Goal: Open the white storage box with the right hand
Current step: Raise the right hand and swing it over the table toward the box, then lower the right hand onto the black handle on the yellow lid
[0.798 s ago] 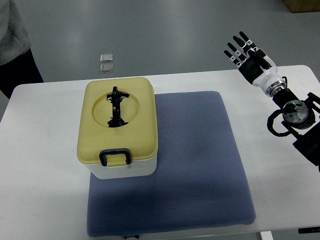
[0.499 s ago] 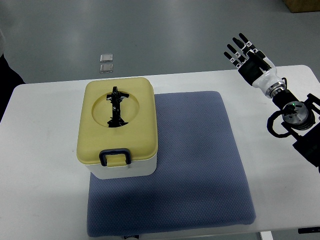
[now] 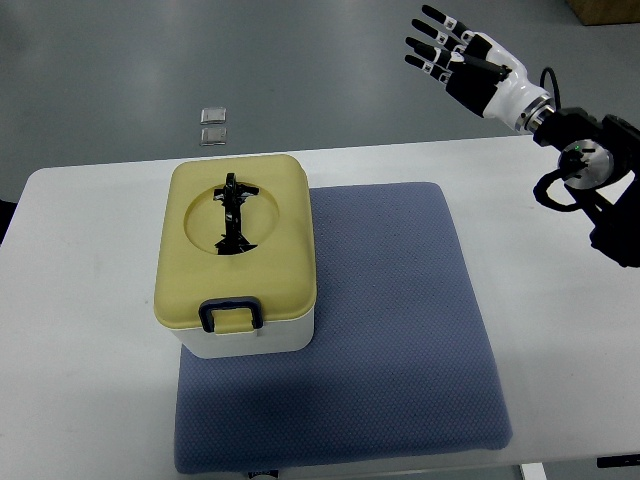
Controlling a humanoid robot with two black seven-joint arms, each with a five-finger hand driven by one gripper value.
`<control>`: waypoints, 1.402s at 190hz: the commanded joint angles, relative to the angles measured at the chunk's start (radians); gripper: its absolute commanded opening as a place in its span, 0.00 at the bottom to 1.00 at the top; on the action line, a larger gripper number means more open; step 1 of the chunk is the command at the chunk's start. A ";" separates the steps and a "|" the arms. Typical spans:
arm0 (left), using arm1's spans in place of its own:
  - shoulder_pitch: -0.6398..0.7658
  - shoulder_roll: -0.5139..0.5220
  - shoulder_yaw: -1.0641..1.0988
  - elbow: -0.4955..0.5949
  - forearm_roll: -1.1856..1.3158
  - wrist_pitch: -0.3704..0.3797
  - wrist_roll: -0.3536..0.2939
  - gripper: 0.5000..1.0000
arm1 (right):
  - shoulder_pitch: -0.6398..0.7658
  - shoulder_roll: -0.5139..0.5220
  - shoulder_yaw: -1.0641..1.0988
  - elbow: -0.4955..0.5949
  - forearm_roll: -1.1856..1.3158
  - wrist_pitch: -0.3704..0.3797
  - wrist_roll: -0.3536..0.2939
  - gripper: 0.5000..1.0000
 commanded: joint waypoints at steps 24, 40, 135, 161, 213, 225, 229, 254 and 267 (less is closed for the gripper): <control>0.000 0.000 0.001 0.002 0.000 0.000 0.000 1.00 | 0.183 -0.050 -0.030 0.015 -0.392 0.069 0.001 0.90; 0.000 0.000 0.002 -0.003 0.000 0.000 0.000 1.00 | 0.232 -0.050 -0.039 0.069 -0.489 0.069 -0.002 0.90; 0.000 0.000 0.002 -0.001 0.000 0.000 0.000 1.00 | 0.288 0.011 -0.138 0.338 -1.052 0.069 -0.002 0.90; 0.000 0.000 0.002 -0.001 0.000 0.000 0.002 1.00 | 0.274 0.058 -0.143 0.359 -1.051 0.069 -0.002 0.90; 0.002 0.000 0.002 -0.003 0.000 0.000 0.000 1.00 | 0.240 0.118 -0.145 0.376 -1.060 0.069 -0.002 0.90; 0.003 0.000 0.002 -0.004 0.000 0.000 0.000 1.00 | 0.235 0.121 -0.145 0.376 -1.066 0.069 -0.002 0.90; 0.003 0.000 0.002 -0.004 0.000 0.000 0.000 1.00 | 0.235 0.121 -0.145 0.376 -1.067 0.069 -0.002 0.90; 0.003 0.000 0.002 -0.004 0.000 0.000 0.000 1.00 | 0.222 0.121 -0.145 0.376 -1.077 0.069 -0.002 0.90; 0.003 0.000 0.002 -0.006 0.000 0.000 0.000 1.00 | 0.214 0.121 -0.146 0.376 -1.081 0.069 -0.002 0.90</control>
